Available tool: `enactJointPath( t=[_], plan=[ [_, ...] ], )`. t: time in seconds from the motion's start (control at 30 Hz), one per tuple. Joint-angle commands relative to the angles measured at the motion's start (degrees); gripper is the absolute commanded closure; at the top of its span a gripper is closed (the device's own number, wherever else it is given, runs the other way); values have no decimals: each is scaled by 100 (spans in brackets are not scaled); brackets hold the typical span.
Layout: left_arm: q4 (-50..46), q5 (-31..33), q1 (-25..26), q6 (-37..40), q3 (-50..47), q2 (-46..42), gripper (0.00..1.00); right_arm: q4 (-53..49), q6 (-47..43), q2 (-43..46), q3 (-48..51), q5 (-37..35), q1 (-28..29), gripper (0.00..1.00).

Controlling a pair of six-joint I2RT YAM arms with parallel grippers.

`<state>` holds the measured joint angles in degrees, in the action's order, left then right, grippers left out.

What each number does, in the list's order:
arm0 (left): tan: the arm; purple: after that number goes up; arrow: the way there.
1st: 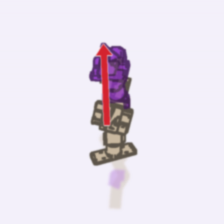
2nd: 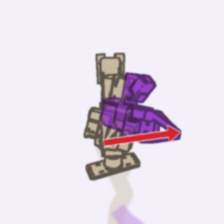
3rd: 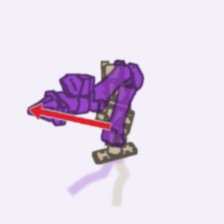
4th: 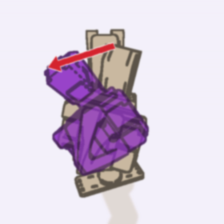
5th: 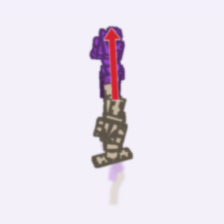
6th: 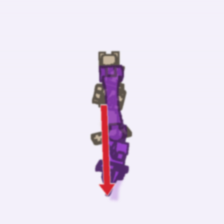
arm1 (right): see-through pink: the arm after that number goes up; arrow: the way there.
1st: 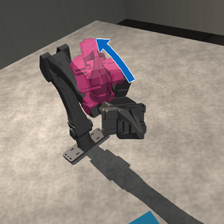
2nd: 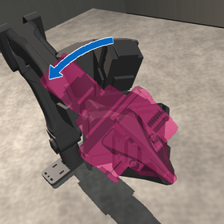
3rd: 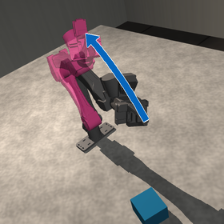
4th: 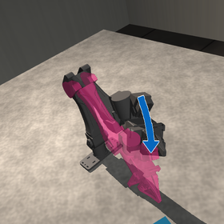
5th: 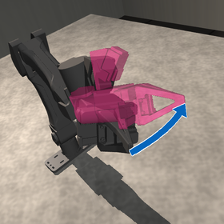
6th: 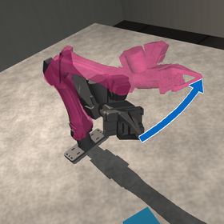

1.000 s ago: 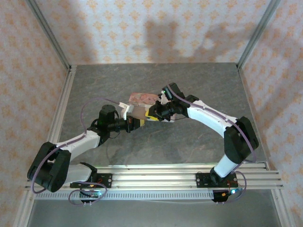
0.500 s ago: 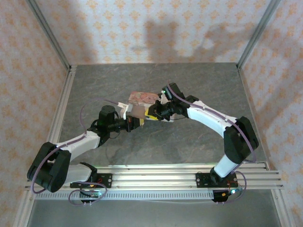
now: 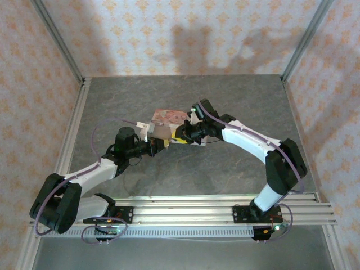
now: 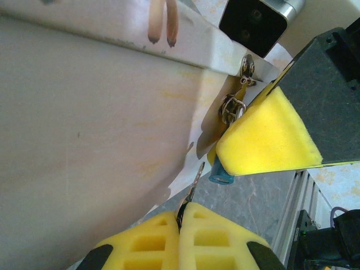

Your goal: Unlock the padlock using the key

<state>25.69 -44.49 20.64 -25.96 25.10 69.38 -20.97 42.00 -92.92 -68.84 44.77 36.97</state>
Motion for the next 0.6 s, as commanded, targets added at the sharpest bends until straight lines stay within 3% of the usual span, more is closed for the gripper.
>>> enactJointPath(
  t=[0.0, 0.3, 0.57],
  plan=[
    [-280, 72, 45, 260, -79, -278, 100, 420, 28, 170, -29, 36, 38, 100],
    [-668, 2, 67, 384, -128, -875, 100, 400, 76, 228, -24, 86, 30, 100],
    [-499, 80, 216, 372, -87, -654, 100, 407, 238, 204, -85, -7, 29, 100]
  ],
)
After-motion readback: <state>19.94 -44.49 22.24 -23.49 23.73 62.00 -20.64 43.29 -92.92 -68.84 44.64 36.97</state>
